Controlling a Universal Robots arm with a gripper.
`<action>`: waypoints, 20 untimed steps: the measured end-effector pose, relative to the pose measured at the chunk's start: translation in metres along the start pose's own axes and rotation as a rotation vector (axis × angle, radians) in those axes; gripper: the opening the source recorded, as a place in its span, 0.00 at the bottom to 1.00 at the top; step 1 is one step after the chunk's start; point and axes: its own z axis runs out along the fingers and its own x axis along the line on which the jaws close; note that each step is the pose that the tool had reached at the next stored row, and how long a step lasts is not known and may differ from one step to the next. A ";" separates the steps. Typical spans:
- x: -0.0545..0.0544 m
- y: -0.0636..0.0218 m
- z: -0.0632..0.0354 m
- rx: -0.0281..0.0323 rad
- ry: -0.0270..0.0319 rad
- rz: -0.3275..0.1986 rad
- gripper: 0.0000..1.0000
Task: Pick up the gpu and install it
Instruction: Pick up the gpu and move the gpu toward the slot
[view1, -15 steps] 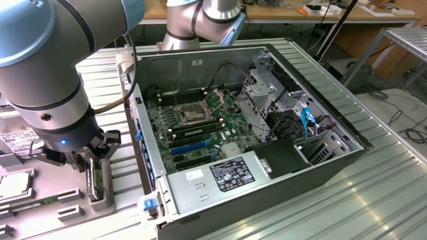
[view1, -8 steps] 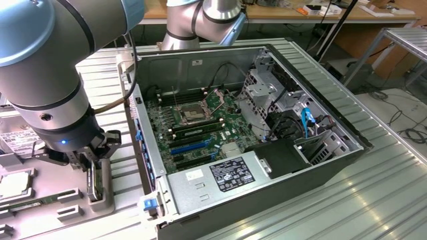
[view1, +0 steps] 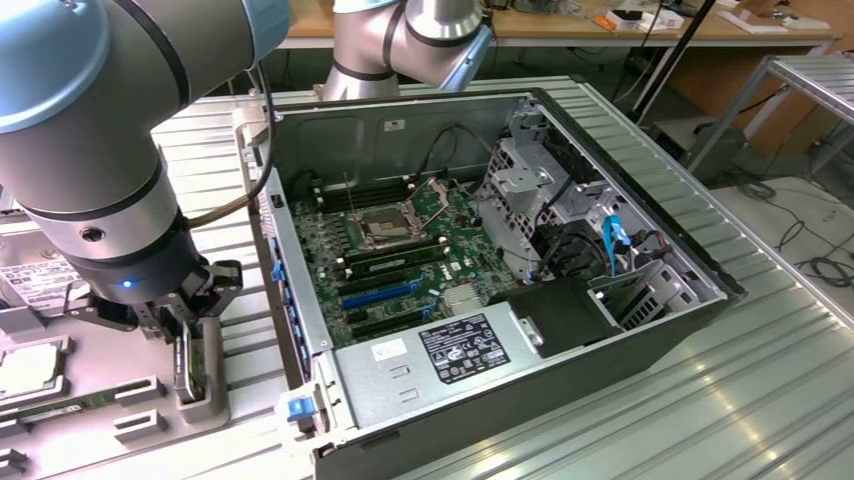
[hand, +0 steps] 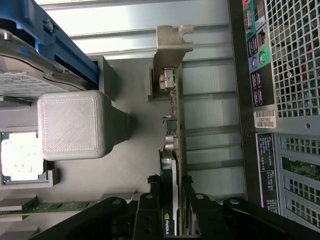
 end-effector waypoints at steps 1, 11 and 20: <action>0.000 0.0000 0.0000 -0.0001 -0.0001 0.000 0.27; 0.000 0.0009 -0.0121 -0.0008 0.0001 0.000 0.27; -0.001 0.0024 -0.0320 -0.0077 0.0007 0.000 0.27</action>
